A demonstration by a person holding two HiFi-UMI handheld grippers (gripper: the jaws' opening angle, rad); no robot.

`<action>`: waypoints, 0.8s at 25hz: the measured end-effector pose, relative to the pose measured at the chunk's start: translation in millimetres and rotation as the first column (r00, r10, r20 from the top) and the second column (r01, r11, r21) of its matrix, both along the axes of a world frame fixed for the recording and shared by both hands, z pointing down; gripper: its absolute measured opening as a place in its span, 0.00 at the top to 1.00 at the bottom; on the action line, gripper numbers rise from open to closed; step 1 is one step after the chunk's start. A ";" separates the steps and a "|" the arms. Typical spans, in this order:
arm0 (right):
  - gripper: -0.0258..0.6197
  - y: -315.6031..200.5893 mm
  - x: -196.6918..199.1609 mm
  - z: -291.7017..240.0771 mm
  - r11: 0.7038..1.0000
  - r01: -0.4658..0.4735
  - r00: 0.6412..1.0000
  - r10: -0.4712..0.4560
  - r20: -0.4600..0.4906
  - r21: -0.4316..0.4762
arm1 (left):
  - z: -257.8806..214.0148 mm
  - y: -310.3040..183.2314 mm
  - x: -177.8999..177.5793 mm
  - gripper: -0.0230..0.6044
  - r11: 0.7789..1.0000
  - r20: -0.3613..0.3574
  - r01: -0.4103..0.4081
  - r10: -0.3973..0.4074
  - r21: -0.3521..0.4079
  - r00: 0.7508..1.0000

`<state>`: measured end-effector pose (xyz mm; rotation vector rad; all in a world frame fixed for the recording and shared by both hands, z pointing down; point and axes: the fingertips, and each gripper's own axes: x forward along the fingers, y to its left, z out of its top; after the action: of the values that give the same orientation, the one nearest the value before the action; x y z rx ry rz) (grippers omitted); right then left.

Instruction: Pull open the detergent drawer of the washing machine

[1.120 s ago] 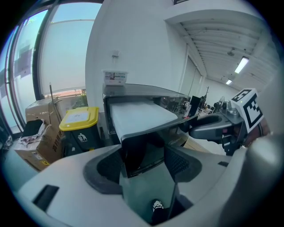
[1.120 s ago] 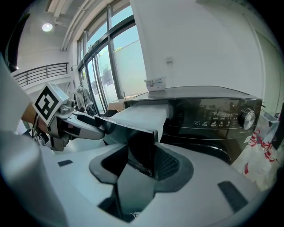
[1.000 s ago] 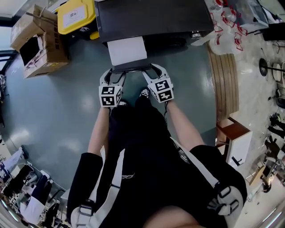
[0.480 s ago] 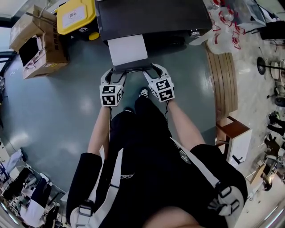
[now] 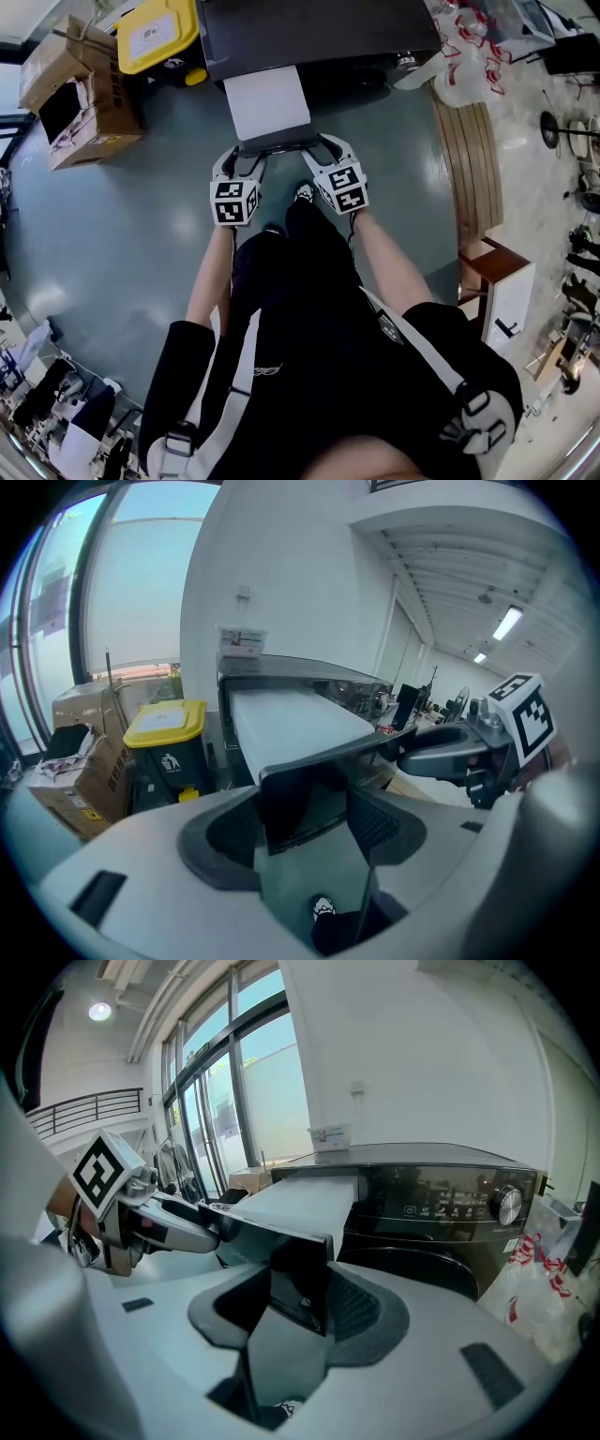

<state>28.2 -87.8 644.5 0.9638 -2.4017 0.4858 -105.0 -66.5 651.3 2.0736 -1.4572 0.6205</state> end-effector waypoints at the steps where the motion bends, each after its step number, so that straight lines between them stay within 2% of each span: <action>1: 0.67 1.8 0.1 0.0 1.000 0.000 1.000 0.000 0.000 0.000 | 0.2 1.9 0.1 0.51 1.000 0.000 0.000 0.000 -0.001 1.000; 20: 0.67 23.8 5.3 1.7 1.000 -0.016 1.000 0.016 -0.009 -0.006 | 1.8 22.4 5.3 0.51 1.000 -0.010 -0.016 0.015 -0.009 1.000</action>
<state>33.5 -64.0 646.2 0.9816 -2.3850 0.4942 -99.7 -44.1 653.0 2.0797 -1.4313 0.6212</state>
